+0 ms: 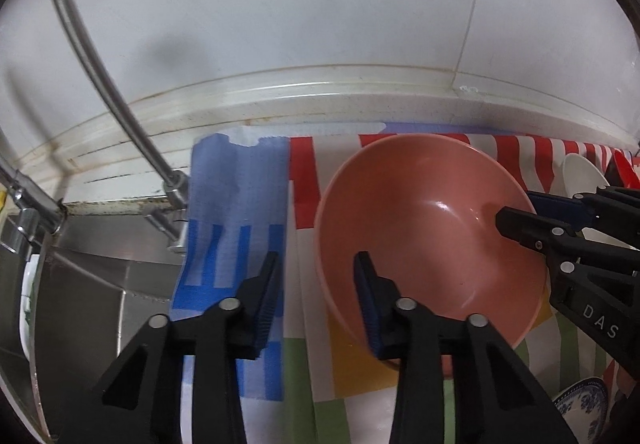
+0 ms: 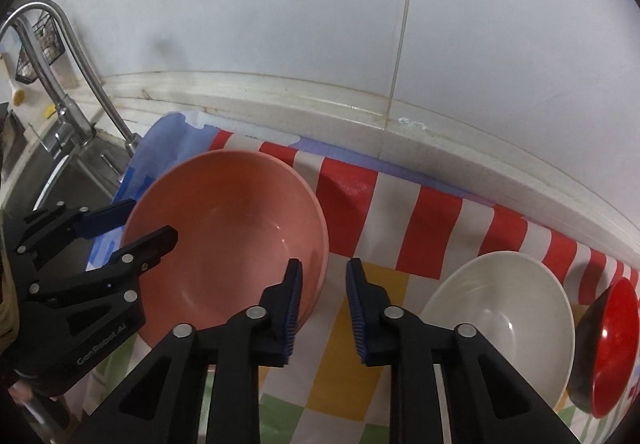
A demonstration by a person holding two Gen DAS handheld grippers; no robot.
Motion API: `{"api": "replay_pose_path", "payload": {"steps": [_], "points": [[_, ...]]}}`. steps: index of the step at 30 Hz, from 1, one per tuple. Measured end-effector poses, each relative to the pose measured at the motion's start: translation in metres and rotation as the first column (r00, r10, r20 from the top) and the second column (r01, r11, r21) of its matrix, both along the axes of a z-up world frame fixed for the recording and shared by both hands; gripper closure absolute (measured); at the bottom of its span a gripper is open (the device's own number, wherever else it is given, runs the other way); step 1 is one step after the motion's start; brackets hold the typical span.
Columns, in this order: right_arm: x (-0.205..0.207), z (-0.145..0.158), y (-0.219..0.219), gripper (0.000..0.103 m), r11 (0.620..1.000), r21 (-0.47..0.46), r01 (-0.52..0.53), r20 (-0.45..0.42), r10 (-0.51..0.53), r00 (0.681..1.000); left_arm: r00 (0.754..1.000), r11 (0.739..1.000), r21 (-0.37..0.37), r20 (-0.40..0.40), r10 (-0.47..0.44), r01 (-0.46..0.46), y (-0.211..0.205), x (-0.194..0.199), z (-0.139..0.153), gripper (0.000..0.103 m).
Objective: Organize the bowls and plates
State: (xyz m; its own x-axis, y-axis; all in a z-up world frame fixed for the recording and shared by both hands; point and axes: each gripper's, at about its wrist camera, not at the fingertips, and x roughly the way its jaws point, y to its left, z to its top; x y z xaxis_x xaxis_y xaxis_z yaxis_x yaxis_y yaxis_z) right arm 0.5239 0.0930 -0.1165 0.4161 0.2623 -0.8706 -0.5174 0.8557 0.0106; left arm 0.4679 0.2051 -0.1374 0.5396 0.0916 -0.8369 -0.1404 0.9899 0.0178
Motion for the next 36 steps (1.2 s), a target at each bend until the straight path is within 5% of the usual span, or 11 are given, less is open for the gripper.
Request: {"api": "replay_pose_path", "payload": {"steps": [7,22,36], "points": [[0.000,-0.002,0.006,0.090,1.000,-0.009,-0.023,-0.001,0.023,1.000,0.998,0.998,0.021,0.005,-0.067,0.067,-0.006,0.003,-0.003,0.085],[-0.011,0.020,-0.003,0.091,0.999,0.038,0.009,0.003,-0.010,1.000,0.996,0.996,-0.032,0.036,-0.087,0.088,-0.008,-0.014,0.024,0.085],[-0.072,0.068,-0.055,0.091,0.996,0.071,0.058,0.050,-0.062,0.997,0.979,0.989,-0.007,0.140,-0.146,0.148,-0.058,-0.071,0.073,0.085]]}}
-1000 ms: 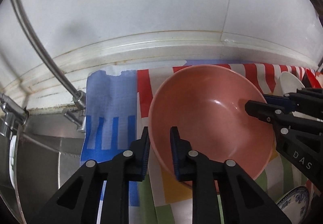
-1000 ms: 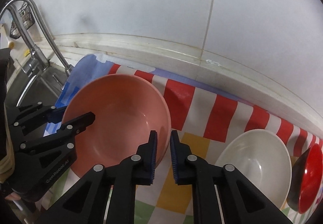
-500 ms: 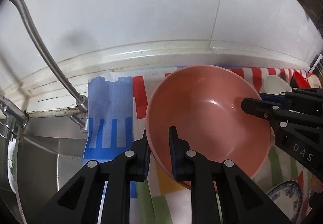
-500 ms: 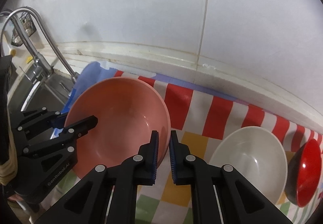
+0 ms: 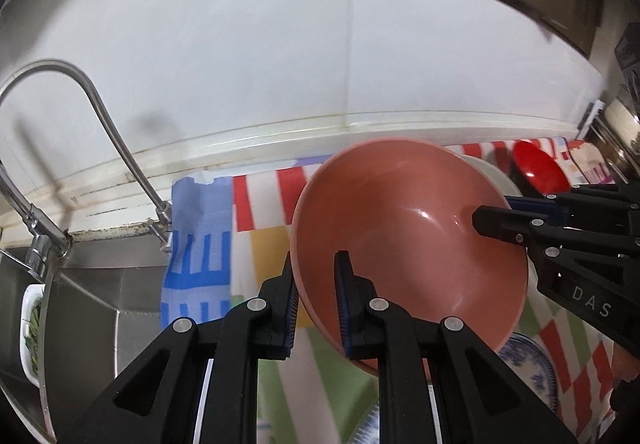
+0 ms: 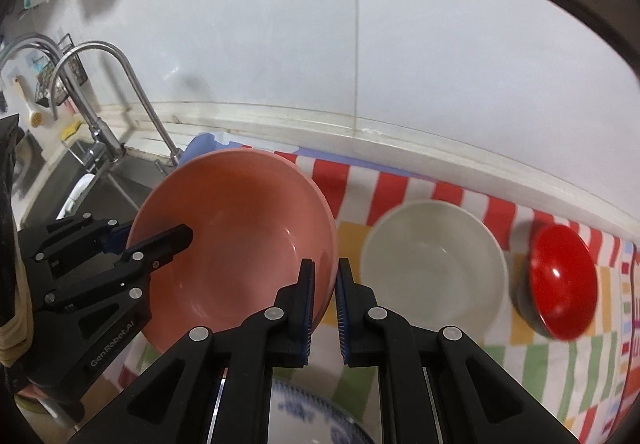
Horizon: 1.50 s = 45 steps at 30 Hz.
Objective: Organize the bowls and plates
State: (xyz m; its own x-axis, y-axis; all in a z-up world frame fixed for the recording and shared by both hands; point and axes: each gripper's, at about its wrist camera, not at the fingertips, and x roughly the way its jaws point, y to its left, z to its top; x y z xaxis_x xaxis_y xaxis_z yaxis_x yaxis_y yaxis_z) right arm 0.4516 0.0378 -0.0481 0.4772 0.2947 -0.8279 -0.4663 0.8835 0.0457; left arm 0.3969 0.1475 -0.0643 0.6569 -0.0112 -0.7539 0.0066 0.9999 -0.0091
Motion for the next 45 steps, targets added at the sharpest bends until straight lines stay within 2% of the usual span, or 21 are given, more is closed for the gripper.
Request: {"api": "replay_pose_path", "payload": {"steps": [8,19,33,45], "points": [[-0.040,0.018,-0.048,0.091,0.999,-0.005,0.041,0.014,-0.041,0.999,0.998,0.998,-0.011,0.018,-0.068,0.068,-0.049,-0.031,0.014,0.084],[-0.088,0.031,-0.135,0.091,0.983,-0.003,0.184,0.032,-0.184,0.982,0.978,0.978,-0.033,-0.001,-0.207,0.207,-0.138,-0.055,0.017,0.084],[-0.127,0.015,-0.241,0.091,0.936,-0.020,0.351,-0.010,-0.351,0.936,0.931,0.934,-0.050,-0.074,-0.356,0.353,-0.248,-0.069,-0.003,0.084],[-0.134,-0.019,-0.297,0.091,0.917,-0.038,0.398,-0.070,-0.399,0.914,0.904,0.921,-0.064,-0.177,-0.389,0.384,-0.296,-0.065,-0.039,0.085]]}}
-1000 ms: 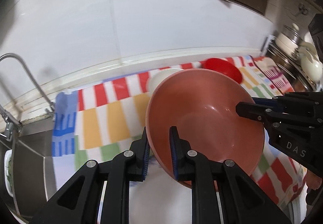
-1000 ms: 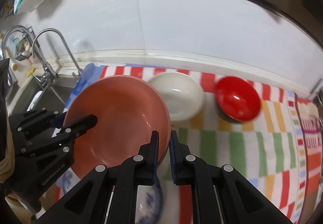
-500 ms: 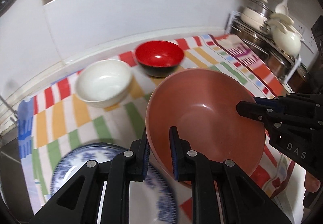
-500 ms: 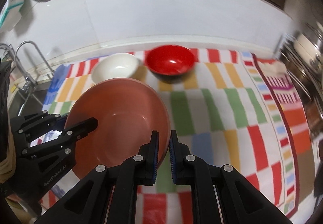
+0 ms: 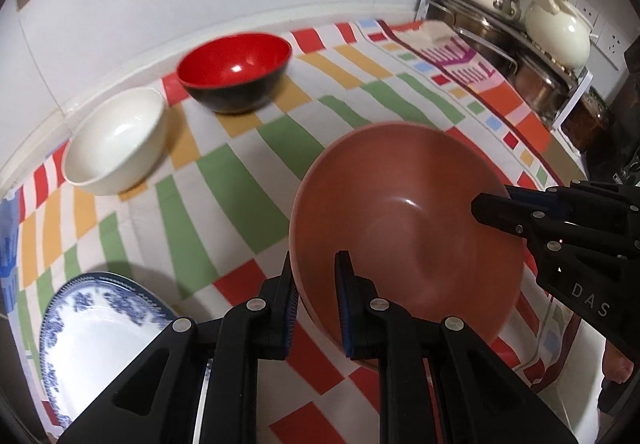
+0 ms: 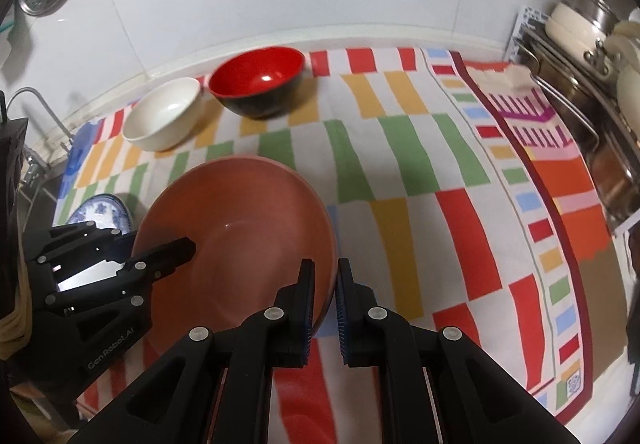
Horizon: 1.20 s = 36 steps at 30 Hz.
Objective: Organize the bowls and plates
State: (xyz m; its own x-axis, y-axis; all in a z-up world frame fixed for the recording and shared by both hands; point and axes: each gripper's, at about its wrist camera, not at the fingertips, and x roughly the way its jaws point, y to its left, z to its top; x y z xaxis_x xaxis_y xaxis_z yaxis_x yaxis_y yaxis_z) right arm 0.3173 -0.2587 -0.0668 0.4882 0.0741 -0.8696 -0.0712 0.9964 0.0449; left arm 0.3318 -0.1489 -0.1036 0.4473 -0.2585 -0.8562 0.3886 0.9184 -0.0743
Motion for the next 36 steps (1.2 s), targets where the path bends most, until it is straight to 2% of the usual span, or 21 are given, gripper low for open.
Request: {"api": "replay_pose_path", "payload": {"steps": [7,15,16,18,19,20,21,23,26,29,31,33,36], "points": [[0.004,-0.021,-0.015,0.091,1.000,0.013,-0.001,-0.044,0.002,0.999,1.000,1.000,0.021,-0.017,0.007,-0.007,-0.012,0.002,-0.011,0.085],[0.006,-0.025,-0.019,0.091,1.000,0.024,-0.017,-0.044,0.018,0.999,1.000,1.000,0.017,-0.019,0.025,-0.025,-0.015,0.006,-0.012,0.084],[0.007,-0.025,-0.020,0.091,0.999,0.026,-0.019,-0.043,0.020,0.999,0.999,0.999,0.018,-0.017,0.031,-0.030,-0.015,0.006,-0.011,0.082],[0.007,-0.024,-0.020,0.091,0.999,0.028,-0.018,-0.036,0.019,0.999,0.999,0.999,0.016,-0.009,0.038,-0.037,-0.015,0.007,-0.010,0.072],[0.008,-0.024,-0.020,0.090,1.000,0.027,-0.015,-0.032,0.016,0.999,0.999,0.999,0.020,0.002,0.046,-0.046,-0.014,0.007,-0.009,0.063],[0.008,-0.023,-0.021,0.088,1.000,0.022,-0.014,-0.028,0.014,0.999,0.999,0.998,0.024,0.013,0.053,-0.053,-0.014,0.007,-0.008,0.060],[0.008,-0.022,-0.021,0.078,1.000,0.013,-0.010,-0.023,0.010,1.000,0.998,0.998,0.033,0.027,0.059,-0.060,-0.013,0.006,-0.006,0.058],[0.006,-0.020,-0.021,0.069,1.000,-0.005,0.001,0.001,-0.001,1.000,0.997,0.997,0.043,0.037,0.064,-0.066,-0.011,0.005,-0.003,0.057],[0.004,-0.015,-0.020,0.069,1.000,-0.023,0.010,0.024,-0.009,1.000,0.996,0.996,0.036,0.047,0.077,-0.078,-0.006,0.004,0.003,0.049],[0.001,-0.006,-0.017,0.069,1.000,-0.012,0.016,0.054,-0.015,0.998,0.994,0.995,0.030,0.067,0.088,-0.090,0.000,0.000,0.012,0.045],[-0.002,0.000,-0.013,0.067,1.000,-0.007,0.012,0.079,-0.012,0.997,0.992,0.995,0.029,0.085,0.097,-0.100,0.006,-0.003,0.019,0.042],[-0.005,0.007,-0.008,0.061,1.000,-0.001,0.011,0.111,-0.011,0.994,0.988,0.993,0.023,0.105,0.110,-0.113,0.014,-0.006,0.027,0.039],[-0.008,0.018,0.003,0.060,1.000,-0.006,0.006,0.156,-0.005,0.988,0.982,0.991,0.016,0.138,0.133,-0.136,0.029,-0.011,0.039,0.035]]}}
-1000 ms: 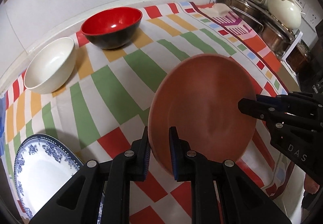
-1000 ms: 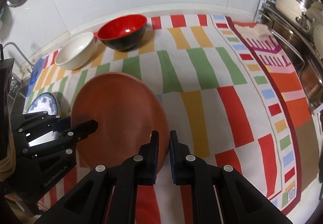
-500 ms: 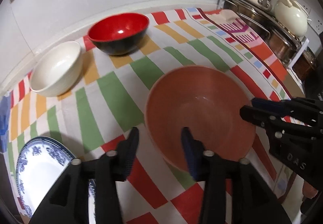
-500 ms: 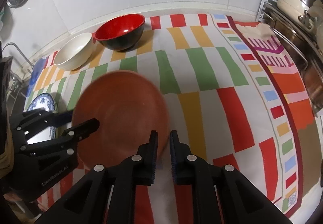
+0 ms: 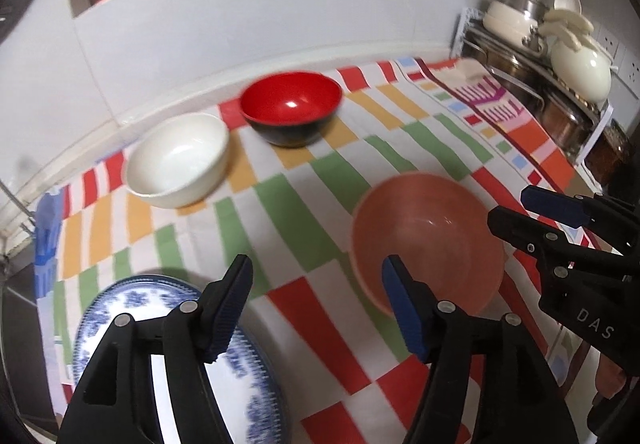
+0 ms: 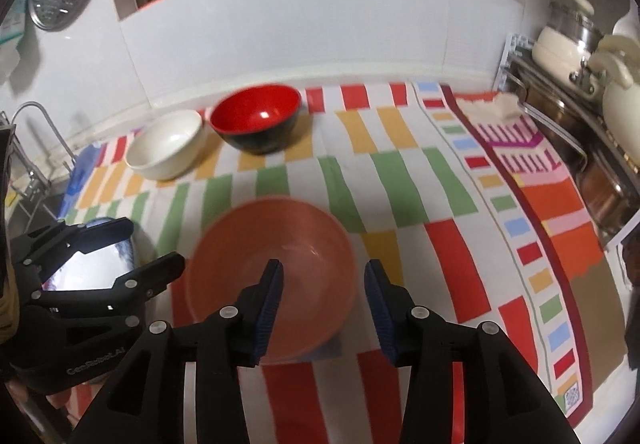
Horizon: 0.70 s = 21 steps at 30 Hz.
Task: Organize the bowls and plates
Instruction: 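Move both tools toward the white bowl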
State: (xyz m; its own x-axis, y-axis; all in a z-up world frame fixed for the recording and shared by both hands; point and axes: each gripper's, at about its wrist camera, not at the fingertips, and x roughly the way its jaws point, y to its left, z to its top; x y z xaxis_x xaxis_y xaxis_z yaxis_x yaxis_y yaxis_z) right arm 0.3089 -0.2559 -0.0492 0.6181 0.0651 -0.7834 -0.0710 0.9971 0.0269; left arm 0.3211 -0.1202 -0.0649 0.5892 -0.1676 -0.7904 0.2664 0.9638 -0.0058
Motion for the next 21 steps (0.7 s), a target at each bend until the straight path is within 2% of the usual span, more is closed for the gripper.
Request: {"api": "replay_pose_path", "payload": {"steps": [10,11,13,21], "points": [[-0.004,0.026,0.041,0.060,0.998,0.020,-0.060,0.072,0.058,0.996,0.992,0.998,-0.017,0.113,0.062,-0.061,0.049,-0.017,0.039,0.024],[-0.004,0.029,0.047,0.058,0.997,0.027,-0.068,0.078,0.065,0.995,0.990,0.998,-0.021,0.122,0.069,-0.067,0.055,-0.017,0.042,0.022],[-0.003,0.033,0.055,0.054,0.997,0.032,-0.074,0.087,0.071,0.994,0.987,0.996,-0.027,0.137,0.085,-0.082,0.066,-0.018,0.048,0.022],[0.009,0.047,0.093,0.054,0.995,0.045,-0.091,0.127,0.085,0.988,0.974,0.990,-0.027,0.176,0.141,-0.138,0.109,-0.008,0.062,0.020]]}}
